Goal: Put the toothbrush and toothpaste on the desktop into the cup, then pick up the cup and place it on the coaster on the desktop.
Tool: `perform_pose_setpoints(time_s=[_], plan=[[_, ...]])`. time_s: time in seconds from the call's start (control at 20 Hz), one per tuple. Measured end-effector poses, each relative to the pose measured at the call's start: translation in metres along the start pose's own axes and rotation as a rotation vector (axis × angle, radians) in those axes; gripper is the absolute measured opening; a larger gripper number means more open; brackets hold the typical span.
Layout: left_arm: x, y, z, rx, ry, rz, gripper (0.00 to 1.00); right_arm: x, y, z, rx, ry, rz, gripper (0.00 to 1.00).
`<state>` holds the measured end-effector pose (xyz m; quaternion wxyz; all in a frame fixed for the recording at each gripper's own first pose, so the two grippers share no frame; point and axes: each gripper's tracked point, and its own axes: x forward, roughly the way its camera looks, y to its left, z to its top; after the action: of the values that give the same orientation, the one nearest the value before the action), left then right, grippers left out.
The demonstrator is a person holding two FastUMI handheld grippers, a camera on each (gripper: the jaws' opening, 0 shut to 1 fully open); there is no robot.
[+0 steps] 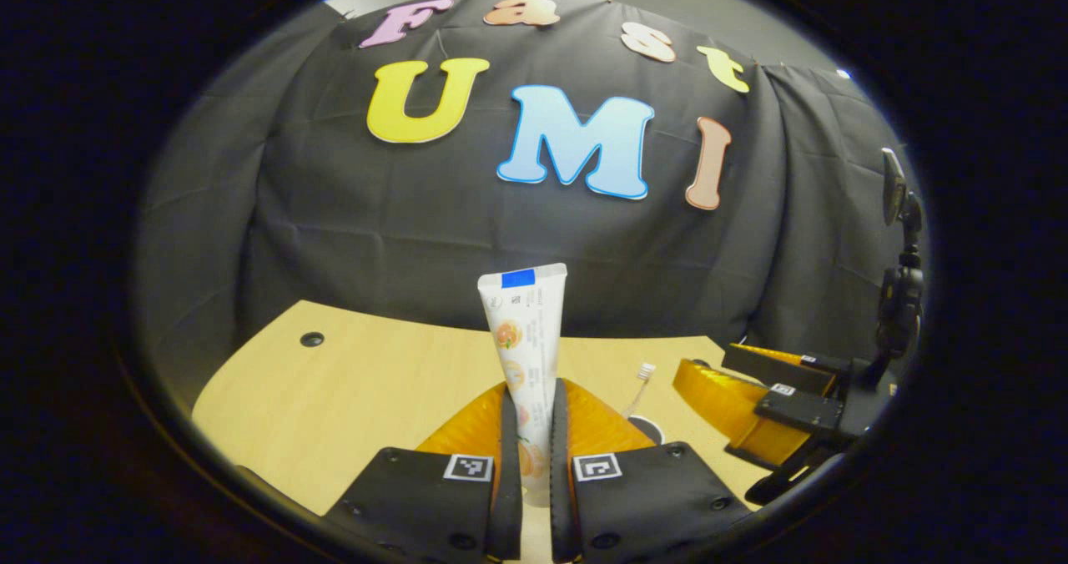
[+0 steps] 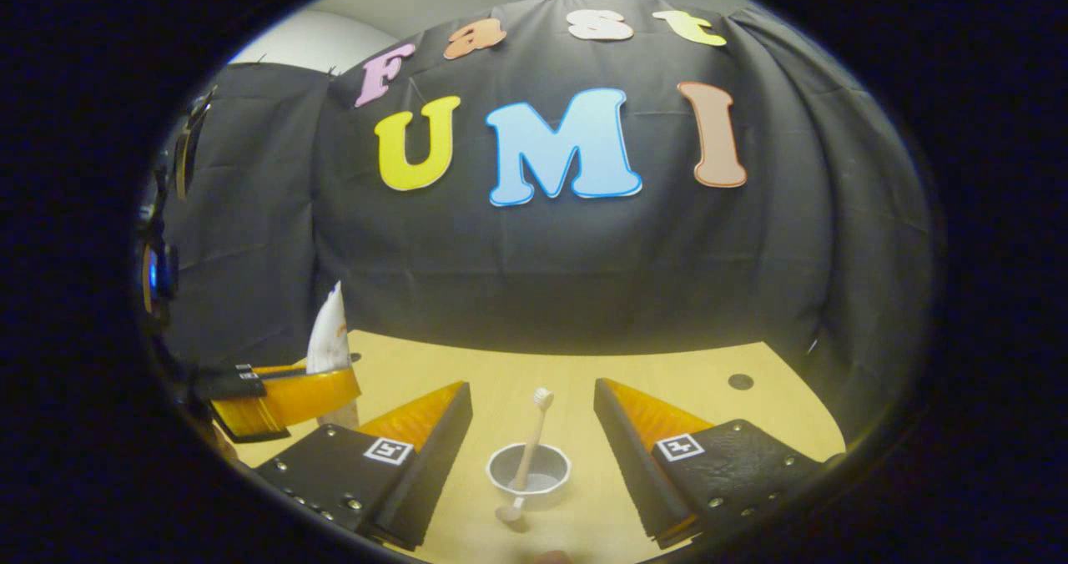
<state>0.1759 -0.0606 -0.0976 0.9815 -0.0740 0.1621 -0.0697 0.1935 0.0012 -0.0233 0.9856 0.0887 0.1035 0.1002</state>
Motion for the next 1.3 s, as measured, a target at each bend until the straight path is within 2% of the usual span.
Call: perform_pose_setpoints(time_s=[0.2,0.6,0.9,1.2,1.3], plan=[[0.026,-0.02,-0.007,-0.053,-0.008,-0.06,0.21,-0.016,-0.031,0.013,0.007,-0.021,-0.053,0.9],[0.07,-0.062,-0.005,-0.055,-0.077,-0.166,0.21,-0.036,-0.067,0.014,-0.011,-0.019,-0.131,0.9],[0.106,-0.084,-0.019,-0.062,-0.077,-0.211,0.21,-0.048,-0.076,0.002,0.001,0.012,-0.157,0.9],[0.117,-0.102,-0.051,-0.026,-0.05,-0.229,0.19,-0.057,-0.082,-0.016,0.036,0.055,-0.168,0.9],[0.119,-0.104,-0.062,-0.005,-0.031,-0.224,0.22,-0.058,-0.083,-0.02,0.045,0.064,-0.172,0.9]])
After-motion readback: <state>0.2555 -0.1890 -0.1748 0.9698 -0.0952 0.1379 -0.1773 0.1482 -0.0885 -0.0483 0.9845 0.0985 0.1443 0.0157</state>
